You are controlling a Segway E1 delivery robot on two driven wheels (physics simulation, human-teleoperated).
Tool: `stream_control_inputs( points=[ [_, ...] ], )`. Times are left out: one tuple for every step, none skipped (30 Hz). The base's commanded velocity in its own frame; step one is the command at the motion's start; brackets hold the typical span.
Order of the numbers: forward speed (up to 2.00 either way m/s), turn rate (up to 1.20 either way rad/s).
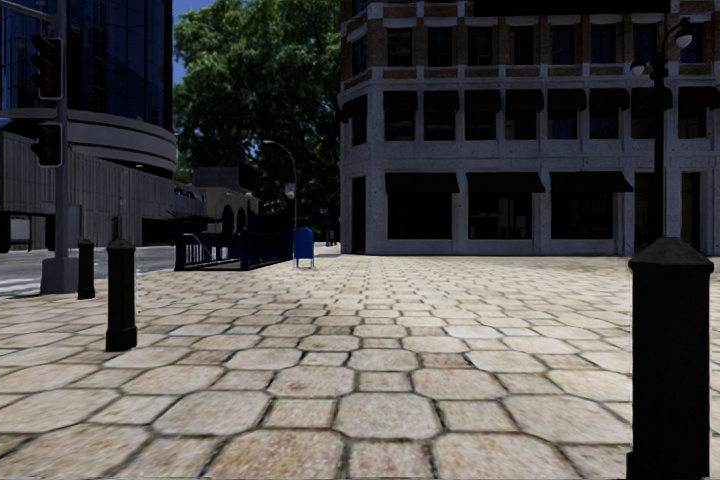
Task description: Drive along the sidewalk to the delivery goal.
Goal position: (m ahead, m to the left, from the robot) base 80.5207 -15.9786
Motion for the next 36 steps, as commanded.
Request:
stream_control_inputs(
  points=[
    [1.56, 0.0],
    [1.56, 0.0],
    [1.54, 0.0],
    [1.53, 0.0],
    [1.53, 0.0],
    [1.52, 0.0],
    [1.52, 0.0],
    [1.52, 0.0],
    [1.52, 0.0],
    [1.51, 0.0],
    [1.5, 0.0],
    [1.5, 0.0],
    [1.5, 0.0],
    [1.5, 0.0],
    [1.5, 0.0],
    [1.5, 0.0],
    [1.52, 0.0],
    [1.52, 0.0],
    [1.53, 0.0],
    [1.53, 0.0],
    [1.53, 0.0],
    [1.53, 0.0],
    [1.53, 0.0],
    [1.53, 0.0],
    [1.53, 0.0],
    [1.53, 0.0],
    [1.53, 0.0],
    [1.53, 0.0],
    [1.53, 0.0],
    [1.53, 0.0],
    [1.53, 0.0],
    [1.57, 0.0],
    [2.0, 0.0],
    [2.0, 0.0],
    [2.0, 0.0],
    [2.0, 0.0]
  ],
)
